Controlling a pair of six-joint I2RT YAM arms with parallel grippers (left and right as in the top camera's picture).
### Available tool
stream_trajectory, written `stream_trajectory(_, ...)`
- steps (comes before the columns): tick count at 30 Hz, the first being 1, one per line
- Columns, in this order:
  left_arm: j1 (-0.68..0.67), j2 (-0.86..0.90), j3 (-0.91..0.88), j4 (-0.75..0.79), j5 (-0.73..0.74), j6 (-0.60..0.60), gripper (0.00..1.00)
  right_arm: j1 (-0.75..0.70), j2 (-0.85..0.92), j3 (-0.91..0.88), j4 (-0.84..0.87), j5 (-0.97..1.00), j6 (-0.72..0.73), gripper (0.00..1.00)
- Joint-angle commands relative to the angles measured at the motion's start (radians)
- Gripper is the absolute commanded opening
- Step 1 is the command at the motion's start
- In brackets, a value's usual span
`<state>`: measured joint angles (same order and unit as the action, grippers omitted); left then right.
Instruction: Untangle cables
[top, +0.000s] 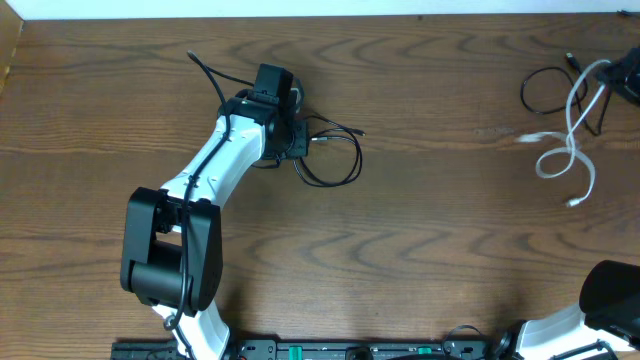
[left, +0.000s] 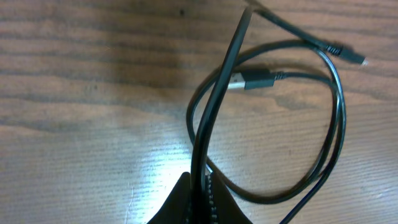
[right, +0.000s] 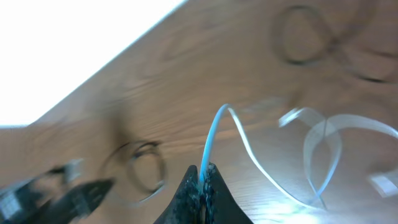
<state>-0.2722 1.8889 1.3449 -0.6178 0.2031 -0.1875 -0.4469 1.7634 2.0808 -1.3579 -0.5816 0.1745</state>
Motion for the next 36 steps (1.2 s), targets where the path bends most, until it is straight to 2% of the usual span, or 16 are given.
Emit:
stream_trajectory(1,-0.002,-0.011,-0.001,-0.021,-0.013,-0.01,0.07,-0.006,-0.07,0.021,0.011,-0.297,-0.084,0.01)
stream_trajectory(4,-0.002,-0.011,-0.001,-0.034,-0.014,-0.009,0.08,-0.006,-0.116,0.021,0.006,-0.343,-0.11,0.01)
stream_trajectory(7,-0.002,-0.011,-0.001,-0.037,-0.013,-0.01,0.07,-0.007,-0.166,0.021,0.005,-0.267,-0.108,0.01)
stream_trajectory(15,-0.002,-0.011,-0.001,-0.056,-0.013,-0.008,0.07,-0.072,-0.281,0.021,0.056,0.215,0.025,0.01)
stream_trajectory(20,-0.002,-0.011,-0.001,-0.059,-0.013,-0.008,0.07,-0.111,-0.288,0.017,0.097,0.463,0.126,0.01)
stream_trajectory(26,-0.002,-0.011,-0.001,-0.074,-0.013,-0.009,0.07,-0.142,-0.204,0.008,0.216,0.618,0.136,0.01)
stream_trajectory(33,-0.002,-0.011,-0.001,-0.085,-0.013,-0.008,0.08,-0.205,-0.042,0.008,0.369,0.639,0.158,0.01)
stream_trajectory(35,-0.002,-0.011,-0.001,-0.085,-0.013,-0.008,0.07,-0.222,0.012,0.008,0.392,0.639,0.171,0.06)
stream_trajectory(36,-0.002,-0.011,-0.001,-0.085,-0.012,-0.009,0.08,-0.23,0.04,0.008,0.403,0.638,0.171,0.11)
